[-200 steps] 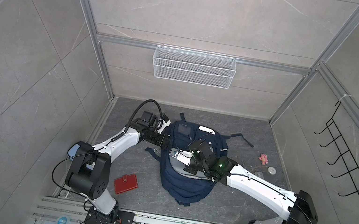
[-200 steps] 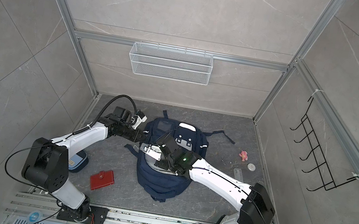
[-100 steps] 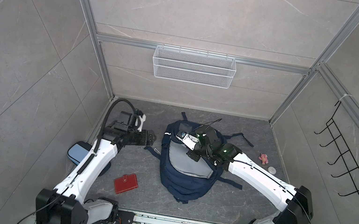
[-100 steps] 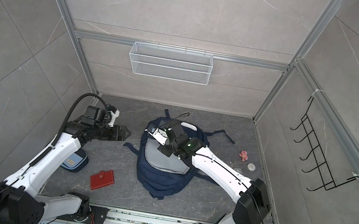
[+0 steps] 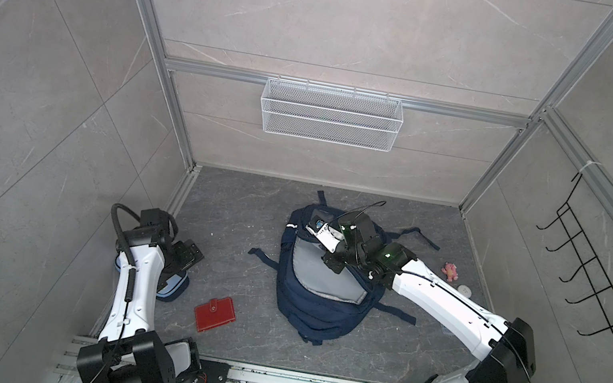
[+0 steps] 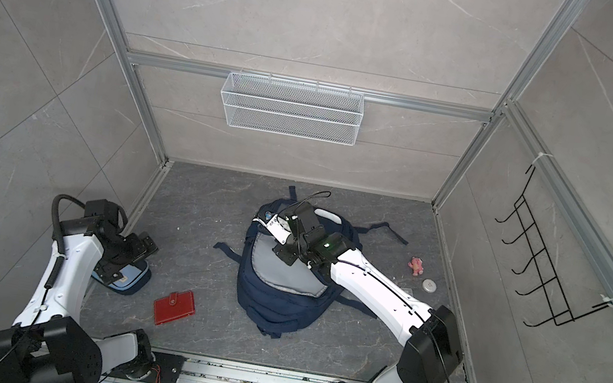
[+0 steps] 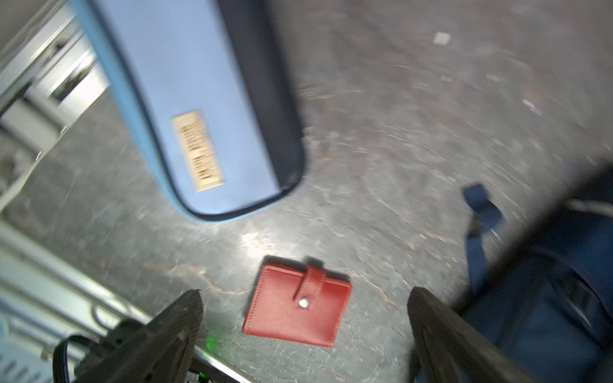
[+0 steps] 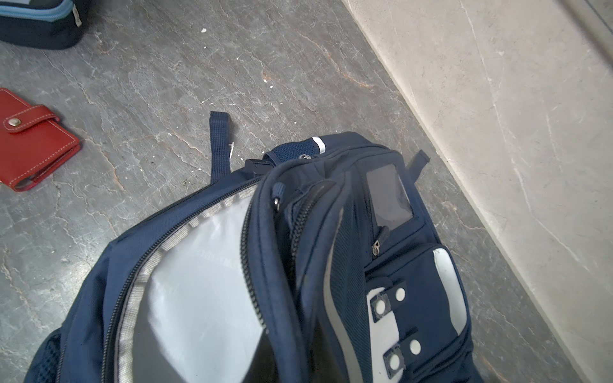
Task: Pack the student bag
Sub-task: 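Release the zipper and reach the left gripper to grasp the light-blue pencil case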
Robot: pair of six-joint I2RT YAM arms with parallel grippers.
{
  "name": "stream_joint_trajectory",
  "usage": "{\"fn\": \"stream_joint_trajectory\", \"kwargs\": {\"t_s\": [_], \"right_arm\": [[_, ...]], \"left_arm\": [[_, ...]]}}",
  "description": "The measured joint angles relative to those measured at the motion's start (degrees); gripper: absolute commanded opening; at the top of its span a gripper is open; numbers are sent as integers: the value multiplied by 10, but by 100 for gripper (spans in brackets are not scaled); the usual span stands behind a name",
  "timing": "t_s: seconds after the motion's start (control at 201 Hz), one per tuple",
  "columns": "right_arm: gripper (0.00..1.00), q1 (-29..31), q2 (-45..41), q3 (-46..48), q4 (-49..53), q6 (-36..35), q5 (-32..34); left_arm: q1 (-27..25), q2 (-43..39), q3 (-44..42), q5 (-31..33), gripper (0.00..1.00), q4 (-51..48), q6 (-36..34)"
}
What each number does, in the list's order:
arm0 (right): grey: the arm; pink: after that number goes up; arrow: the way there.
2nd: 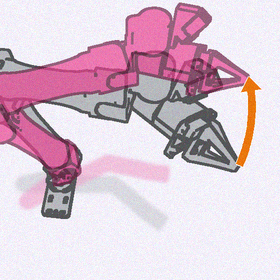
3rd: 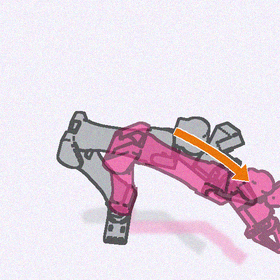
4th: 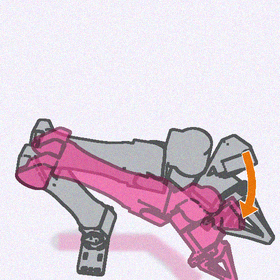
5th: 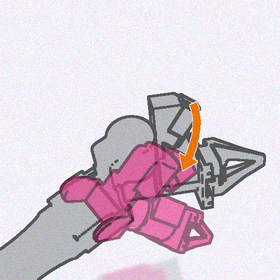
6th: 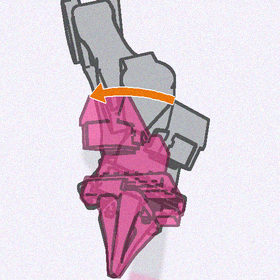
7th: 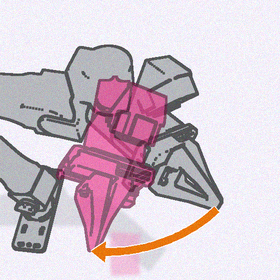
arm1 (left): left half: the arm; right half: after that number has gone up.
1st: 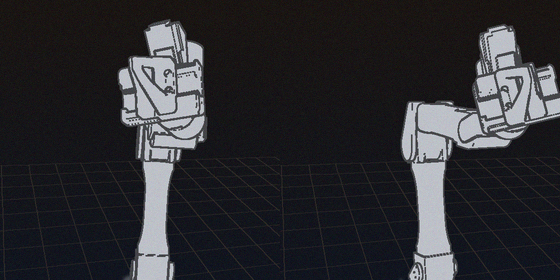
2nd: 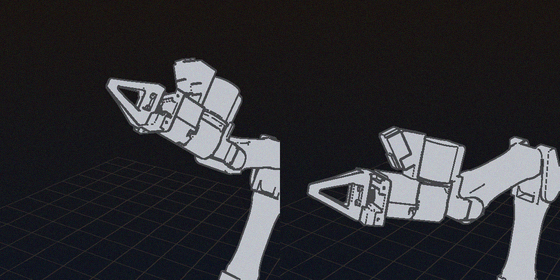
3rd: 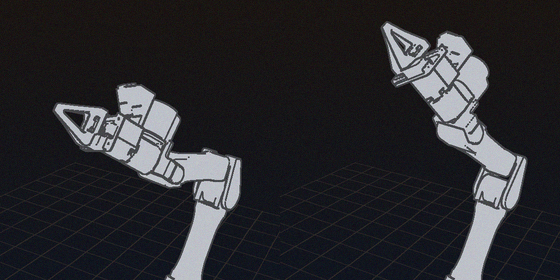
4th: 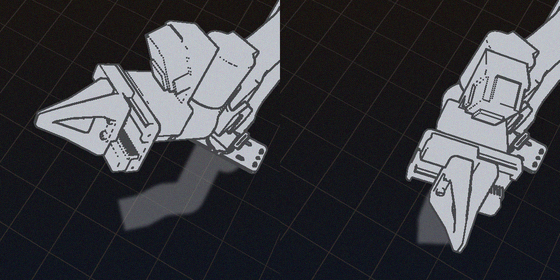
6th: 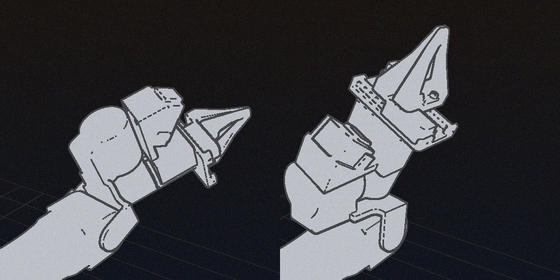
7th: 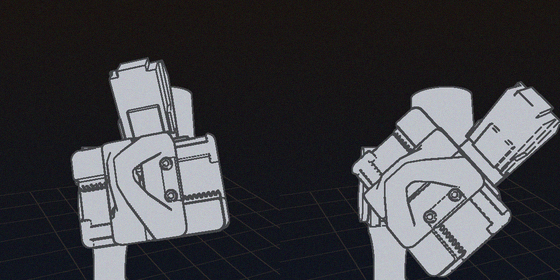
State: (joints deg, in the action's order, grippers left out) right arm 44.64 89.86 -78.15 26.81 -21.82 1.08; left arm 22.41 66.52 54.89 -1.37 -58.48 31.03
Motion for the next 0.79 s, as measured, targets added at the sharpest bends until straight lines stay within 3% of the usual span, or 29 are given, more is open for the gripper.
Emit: {"fn": "stream_joint_trajectory", "kwargs": {"t_s": [0.309, 0.622, 0.742, 0.792], "right_arm": [[0, -1, 2, -2, 0, 26, -16], [0, -2, 5, -4, 1, 28, -17], [0, -3, 7, -10, 7, 28, -15], [0, -5, 7, -13, 9, 28, -15]], "left_arm": [[98, 20, -37, 27, 100, 24, 87], [127, 91, -116, -38, 91, 161, 134], [128, 101, -136, -63, 79, 209, 140], [128, 99, -143, -68, 66, 225, 141]]}}
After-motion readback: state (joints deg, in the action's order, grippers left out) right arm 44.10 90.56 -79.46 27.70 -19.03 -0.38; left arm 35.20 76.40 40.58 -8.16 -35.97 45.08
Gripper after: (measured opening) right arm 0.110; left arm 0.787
